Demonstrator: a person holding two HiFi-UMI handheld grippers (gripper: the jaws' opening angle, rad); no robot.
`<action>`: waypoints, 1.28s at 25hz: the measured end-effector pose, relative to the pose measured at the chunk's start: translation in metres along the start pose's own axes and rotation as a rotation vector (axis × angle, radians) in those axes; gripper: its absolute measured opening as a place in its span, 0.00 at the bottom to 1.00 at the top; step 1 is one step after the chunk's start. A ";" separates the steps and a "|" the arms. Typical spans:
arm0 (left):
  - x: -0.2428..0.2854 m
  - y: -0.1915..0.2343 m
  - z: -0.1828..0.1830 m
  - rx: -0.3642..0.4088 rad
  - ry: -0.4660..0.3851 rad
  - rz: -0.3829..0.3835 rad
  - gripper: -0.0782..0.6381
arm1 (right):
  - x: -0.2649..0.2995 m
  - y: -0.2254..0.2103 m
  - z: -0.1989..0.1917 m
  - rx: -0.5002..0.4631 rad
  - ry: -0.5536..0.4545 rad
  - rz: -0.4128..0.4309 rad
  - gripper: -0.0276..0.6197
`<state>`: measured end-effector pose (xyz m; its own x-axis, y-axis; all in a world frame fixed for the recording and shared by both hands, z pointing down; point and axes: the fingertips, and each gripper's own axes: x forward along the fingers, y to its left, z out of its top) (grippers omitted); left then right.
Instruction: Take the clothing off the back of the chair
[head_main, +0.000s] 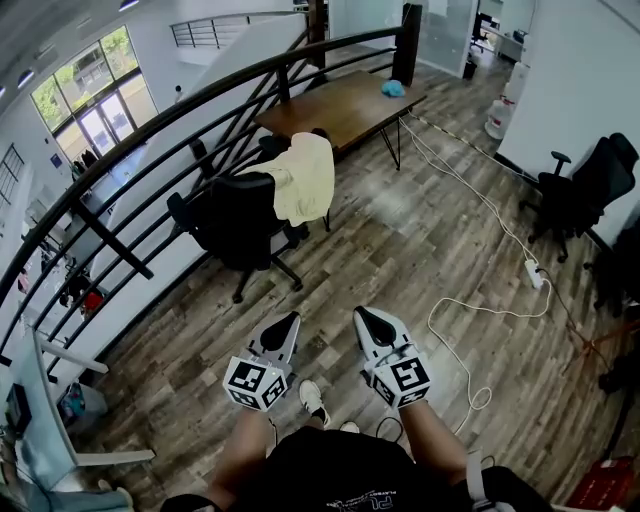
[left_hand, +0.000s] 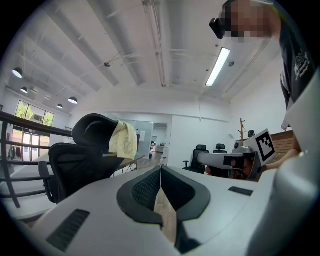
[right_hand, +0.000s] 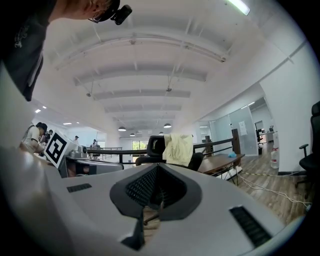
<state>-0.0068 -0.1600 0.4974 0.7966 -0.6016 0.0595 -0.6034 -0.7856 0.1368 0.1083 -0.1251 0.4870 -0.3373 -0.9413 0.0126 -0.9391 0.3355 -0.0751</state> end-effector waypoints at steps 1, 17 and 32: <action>0.005 0.008 0.003 0.001 -0.004 0.000 0.13 | 0.009 -0.002 0.004 -0.006 -0.003 -0.002 0.07; 0.059 0.105 0.026 0.006 -0.027 -0.038 0.13 | 0.123 -0.020 0.019 -0.056 0.013 -0.031 0.07; 0.080 0.147 0.043 0.026 -0.040 -0.062 0.13 | 0.181 -0.028 0.033 -0.042 0.014 0.001 0.39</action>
<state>-0.0332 -0.3304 0.4802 0.8307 -0.5566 0.0123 -0.5542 -0.8246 0.1134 0.0762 -0.3059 0.4588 -0.3390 -0.9404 0.0261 -0.9405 0.3381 -0.0336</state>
